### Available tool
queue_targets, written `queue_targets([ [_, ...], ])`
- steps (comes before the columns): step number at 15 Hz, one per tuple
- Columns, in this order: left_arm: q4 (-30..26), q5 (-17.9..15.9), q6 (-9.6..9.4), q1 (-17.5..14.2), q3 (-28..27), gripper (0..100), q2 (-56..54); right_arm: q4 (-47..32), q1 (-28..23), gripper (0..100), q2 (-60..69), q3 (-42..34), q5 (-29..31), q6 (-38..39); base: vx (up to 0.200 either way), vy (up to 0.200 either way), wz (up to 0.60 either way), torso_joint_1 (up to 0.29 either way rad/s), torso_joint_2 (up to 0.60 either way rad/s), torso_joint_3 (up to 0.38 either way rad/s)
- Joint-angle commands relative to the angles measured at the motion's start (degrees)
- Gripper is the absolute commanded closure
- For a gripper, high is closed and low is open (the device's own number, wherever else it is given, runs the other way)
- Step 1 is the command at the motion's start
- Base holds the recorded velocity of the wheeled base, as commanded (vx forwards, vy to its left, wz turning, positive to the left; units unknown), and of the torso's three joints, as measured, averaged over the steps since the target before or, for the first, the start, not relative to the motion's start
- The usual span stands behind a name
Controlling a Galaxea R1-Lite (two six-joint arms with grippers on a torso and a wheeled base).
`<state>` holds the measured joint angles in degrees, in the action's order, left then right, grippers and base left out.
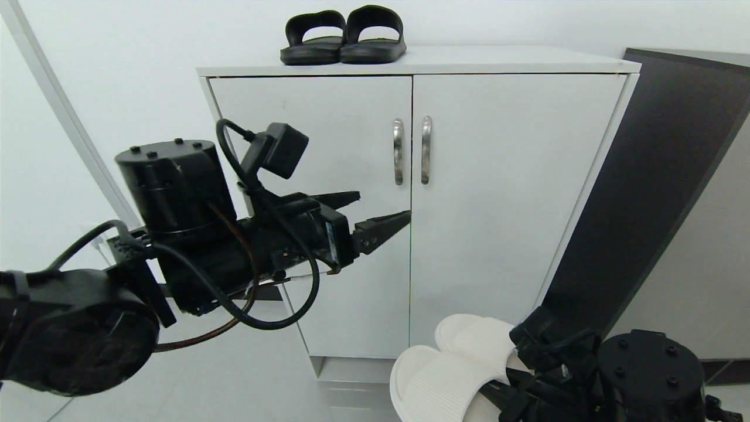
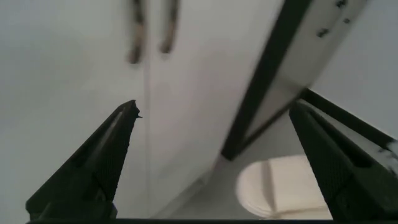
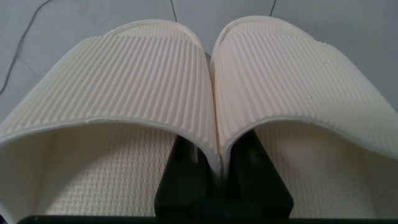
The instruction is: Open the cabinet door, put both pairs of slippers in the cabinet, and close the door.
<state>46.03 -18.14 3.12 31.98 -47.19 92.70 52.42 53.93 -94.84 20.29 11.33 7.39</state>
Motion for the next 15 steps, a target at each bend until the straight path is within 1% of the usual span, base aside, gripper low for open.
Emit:
queue_targets([
  [1, -7.36, -7.17, 2.68, 0.10, -7.65, 0, 0.91, 0.05, 0.03, 100, -0.25, 0.02, 0.10, 0.00, 0.000, 0.000, 0.00, 0.000, 0.00, 0.000],
  [2, -12.81, -11.13, 6.46, 0.10, -13.28, 0, 1.43, 0.05, 0.12, 100, -0.34, 0.11, 0.01, 0.00, 0.000, 0.000, 0.00, 0.000, 0.00, 0.000],
  [3, -16.24, -13.50, 9.54, 0.10, -17.76, 0, 2.22, -0.04, 0.12, 100, -0.34, 0.11, 0.01, -0.09, 0.000, 0.000, 0.00, 0.000, 0.00, 0.000],
  [4, -20.02, -16.14, 14.55, 0.10, -24.44, 0, 4.25, -0.04, 0.12, 100, -0.34, 0.11, 0.19, -0.18, 0.000, 0.000, 0.00, 0.000, 0.00, 0.000],
  [5, -21.51, -16.84, 17.89, 0.10, -28.84, 0, 6.18, 0.05, 0.12, 100, -0.17, 0.02, 0.36, -0.80, 0.000, 0.000, 0.00, 0.000, 0.00, 0.000],
  [6, -21.77, -16.84, 19.73, 0.28, -31.56, 0, 7.59, 0.05, 0.12, 100, -0.08, 0.02, 0.36, -0.97, 0.000, 0.000, 0.00, 0.000, 0.00, 0.000],
  [7, -21.86, -16.84, 20.43, 0.81, -32.79, 0, 8.11, 0.05, 0.12, 100, -0.08, 0.02, 0.36, -0.97, 0.000, 0.000, 0.00, 0.000, 0.00, 0.000],
  [8, -22.48, -16.58, 21.22, 1.69, -35.16, 0, 9.43, 0.05, 0.12, 100, -0.08, 0.02, 0.36, -0.97, 0.000, 0.000, 0.00, 0.000, 0.00, 0.000],
  [10, -24.76, -16.58, 21.14, 1.77, -37.10, 0, 10.57, 0.05, 0.12, 100, -0.17, 0.02, 0.36, -0.97, 0.000, 0.000, 0.00, 0.000, 0.00, 0.000],
  [13, -24.85, -16.49, 20.52, 1.16, -40.09, 0, 13.91, 0.05, 0.12, 100, -0.17, 0.02, 0.36, -1.06, 0.000, 0.000, 0.00, 0.000, 0.00, 0.000],
  [14, -24.85, -16.49, 19.47, 0.19, -40.88, 0, 15.14, 0.05, 0.12, 100, -0.17, 0.02, 0.36, -1.06, 0.000, 0.000, 0.00, 0.000, 0.00, 0.000],
  [15, -24.85, -16.40, 18.94, -0.34, -41.05, 0, 15.58, 0.05, 0.12, 100, -0.17, 0.02, 0.36, -1.06, 0.000, 0.000, 0.00, 0.000, 0.00, 0.000],
])
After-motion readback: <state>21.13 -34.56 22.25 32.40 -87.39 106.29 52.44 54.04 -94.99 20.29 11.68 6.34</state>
